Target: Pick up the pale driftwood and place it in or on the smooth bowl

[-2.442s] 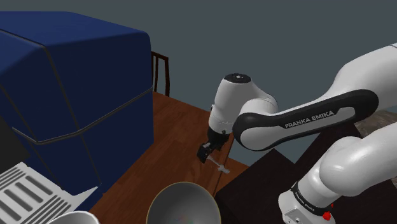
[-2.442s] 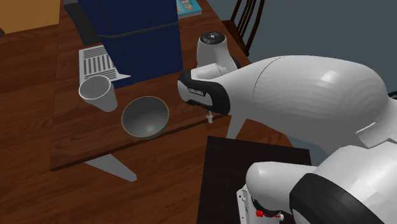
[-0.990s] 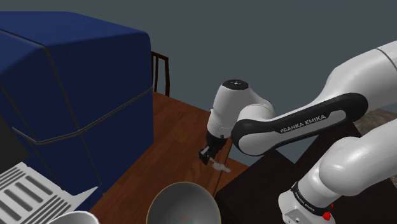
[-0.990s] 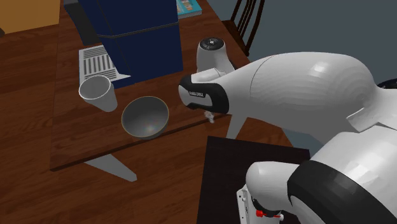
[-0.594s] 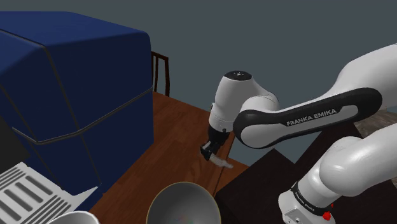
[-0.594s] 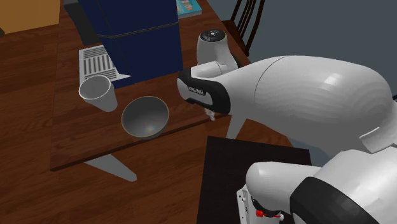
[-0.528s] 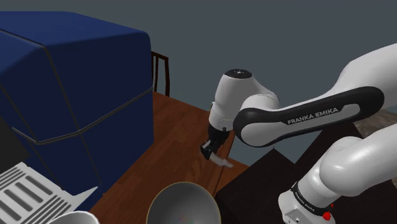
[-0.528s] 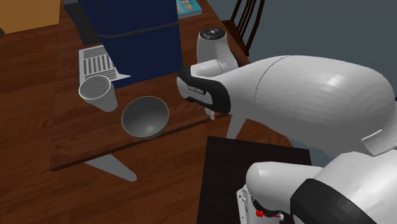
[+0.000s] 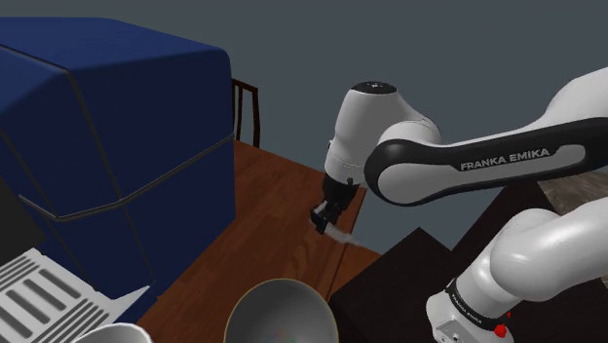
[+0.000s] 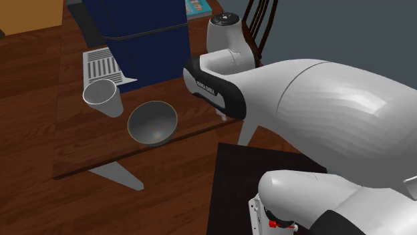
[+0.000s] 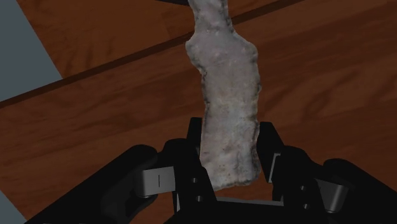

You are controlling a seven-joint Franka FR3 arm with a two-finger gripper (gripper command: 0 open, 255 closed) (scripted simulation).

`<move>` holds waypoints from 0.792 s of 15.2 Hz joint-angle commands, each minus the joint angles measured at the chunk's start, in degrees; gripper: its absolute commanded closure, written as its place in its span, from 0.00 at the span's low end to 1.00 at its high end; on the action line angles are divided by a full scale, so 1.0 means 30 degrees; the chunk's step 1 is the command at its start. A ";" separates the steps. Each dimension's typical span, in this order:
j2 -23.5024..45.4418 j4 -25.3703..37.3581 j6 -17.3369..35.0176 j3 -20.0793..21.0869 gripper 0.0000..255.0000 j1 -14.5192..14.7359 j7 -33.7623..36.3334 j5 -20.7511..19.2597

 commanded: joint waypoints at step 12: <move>-0.1322 0.2404 -0.3712 -0.1051 1.00 0.0060 -0.0193 -0.0240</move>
